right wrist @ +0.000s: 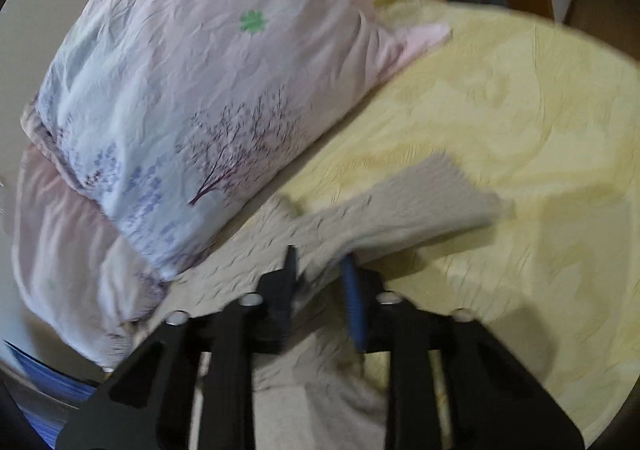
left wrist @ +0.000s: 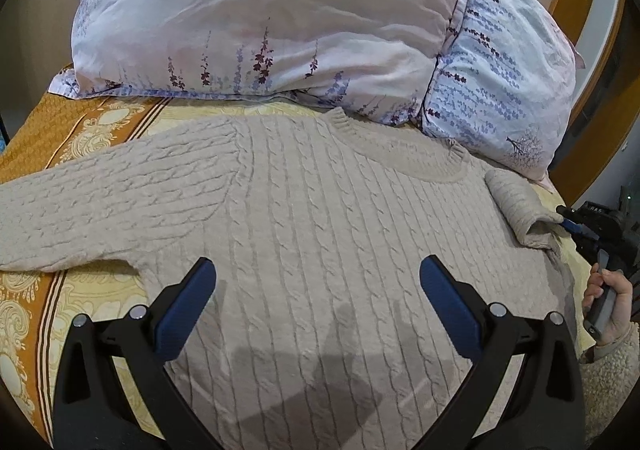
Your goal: Fold small clothes
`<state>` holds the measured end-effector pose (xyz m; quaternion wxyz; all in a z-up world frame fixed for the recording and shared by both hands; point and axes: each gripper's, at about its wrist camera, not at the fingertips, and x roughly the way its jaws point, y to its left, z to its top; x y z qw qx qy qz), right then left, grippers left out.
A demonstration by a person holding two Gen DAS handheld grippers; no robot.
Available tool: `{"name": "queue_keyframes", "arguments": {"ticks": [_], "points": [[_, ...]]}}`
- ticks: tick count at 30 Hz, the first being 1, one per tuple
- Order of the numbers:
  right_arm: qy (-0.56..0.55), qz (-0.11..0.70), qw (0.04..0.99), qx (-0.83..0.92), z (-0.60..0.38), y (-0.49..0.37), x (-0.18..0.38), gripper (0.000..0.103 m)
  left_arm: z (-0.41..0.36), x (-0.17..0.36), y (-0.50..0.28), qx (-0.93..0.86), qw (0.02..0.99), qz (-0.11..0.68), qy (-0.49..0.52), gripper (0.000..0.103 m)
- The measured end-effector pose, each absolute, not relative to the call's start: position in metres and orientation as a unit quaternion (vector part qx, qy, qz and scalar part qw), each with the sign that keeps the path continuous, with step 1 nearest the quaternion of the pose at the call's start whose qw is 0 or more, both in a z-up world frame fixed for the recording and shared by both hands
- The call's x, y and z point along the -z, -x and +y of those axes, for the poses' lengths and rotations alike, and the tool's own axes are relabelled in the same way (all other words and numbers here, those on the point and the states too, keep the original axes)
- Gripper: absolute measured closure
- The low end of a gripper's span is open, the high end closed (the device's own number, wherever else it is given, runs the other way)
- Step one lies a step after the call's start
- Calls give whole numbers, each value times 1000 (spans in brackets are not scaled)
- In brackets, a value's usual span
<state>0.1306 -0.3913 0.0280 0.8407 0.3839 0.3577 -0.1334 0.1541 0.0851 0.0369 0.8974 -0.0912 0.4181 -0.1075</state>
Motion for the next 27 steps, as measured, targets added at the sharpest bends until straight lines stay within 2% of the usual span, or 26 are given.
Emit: {"name": "queue_keyframes", "arguments": {"ticks": [5, 9, 13, 14, 16, 17, 21, 23, 25, 27], "points": [[-279, 322, 900, 98, -358, -146, -71, 93, 98, -38, -161, 119, 893, 415, 124, 2], [-203, 297, 932, -33, -284, -161, -109, 93, 109, -40, -166, 129, 891, 405, 161, 2], [-138, 338, 913, -182, -185, -178, -110, 92, 118, -40, -170, 136, 884, 399, 201, 2], [-125, 366, 894, -224, -155, -183, -101, 88, 120, -40, -170, 139, 881, 399, 214, 2], [-103, 419, 860, -273, -112, -188, -78, 68, 123, -38, -171, 139, 878, 400, 224, 2], [-98, 426, 855, -278, -105, -186, -73, 64, 126, -37, -172, 136, 875, 403, 231, 2], [-146, 427, 853, -263, -127, -174, -66, 48, 134, -32, -177, 135, 862, 413, 260, 4], [-209, 431, 846, -235, -163, -166, -62, 48, 132, -31, -183, 140, 856, 421, 267, 10], [-289, 429, 831, -204, -206, -150, -54, 48, 126, -30, -190, 146, 849, 430, 268, 22], [-341, 428, 819, -171, -232, -138, -42, 48, 118, -27, -196, 149, 842, 443, 270, 26]]}}
